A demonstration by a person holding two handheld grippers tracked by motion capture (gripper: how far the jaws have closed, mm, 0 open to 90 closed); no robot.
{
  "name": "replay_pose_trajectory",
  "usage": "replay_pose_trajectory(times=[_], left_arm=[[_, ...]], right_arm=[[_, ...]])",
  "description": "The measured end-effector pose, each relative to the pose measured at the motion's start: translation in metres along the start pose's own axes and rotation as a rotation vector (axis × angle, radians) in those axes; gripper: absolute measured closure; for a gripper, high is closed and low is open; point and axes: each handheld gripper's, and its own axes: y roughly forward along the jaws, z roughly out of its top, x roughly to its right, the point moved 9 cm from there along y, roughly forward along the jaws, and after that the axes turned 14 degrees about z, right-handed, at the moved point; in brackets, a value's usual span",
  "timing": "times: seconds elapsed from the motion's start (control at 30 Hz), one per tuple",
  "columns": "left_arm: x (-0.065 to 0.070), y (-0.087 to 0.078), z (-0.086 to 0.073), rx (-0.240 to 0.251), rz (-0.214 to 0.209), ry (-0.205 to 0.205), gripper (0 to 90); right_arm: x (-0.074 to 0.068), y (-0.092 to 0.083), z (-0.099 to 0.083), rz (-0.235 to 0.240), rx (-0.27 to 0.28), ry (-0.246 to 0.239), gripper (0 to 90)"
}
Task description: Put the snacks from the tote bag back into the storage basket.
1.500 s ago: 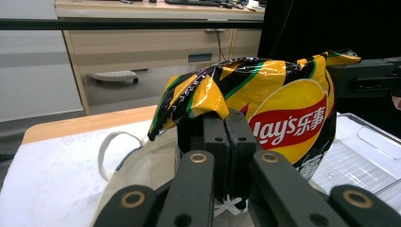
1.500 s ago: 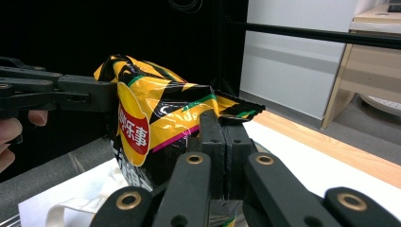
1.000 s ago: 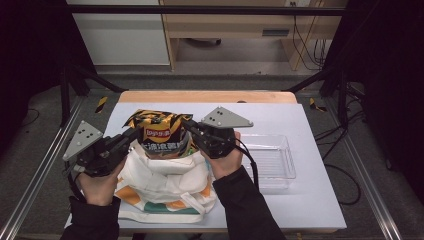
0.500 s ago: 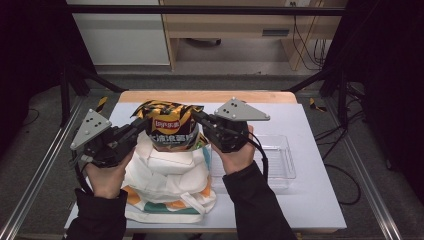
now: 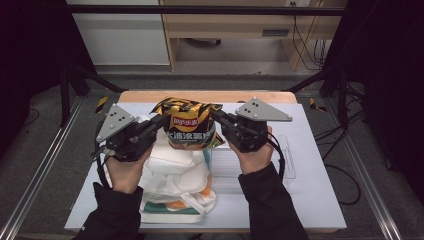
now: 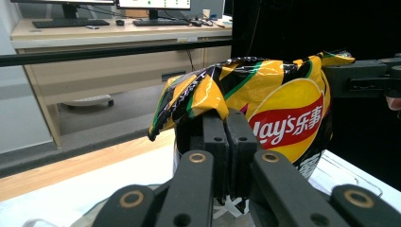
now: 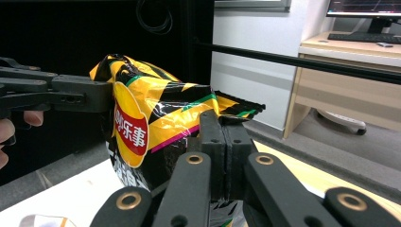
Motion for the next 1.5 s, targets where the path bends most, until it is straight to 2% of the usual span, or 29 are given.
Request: replay_pose_trajectory(times=[0.4,0.67,0.93,1.07,1.5], left_arm=[[0.03,0.017,0.001,-0.006,-0.042,0.011,88.2],[0.054,0.03,0.001,-0.009,-0.075,0.033,88.2],[0.071,0.041,-0.001,-0.018,-0.099,0.036,88.1],[0.079,0.048,-0.004,-0.027,-0.113,0.034,88.1],[0.094,0.062,-0.016,-0.043,-0.133,0.045,88.1]], right_arm=[[0.018,-0.028,-0.008,-0.043,0.008,0.016,89.7],[0.033,-0.051,-0.015,-0.079,0.016,0.028,89.7],[0.044,-0.065,-0.02,-0.108,0.016,0.037,89.7],[0.051,-0.073,-0.024,-0.126,0.008,0.043,89.7],[0.065,-0.084,-0.04,-0.148,0.0,0.066,89.7]])
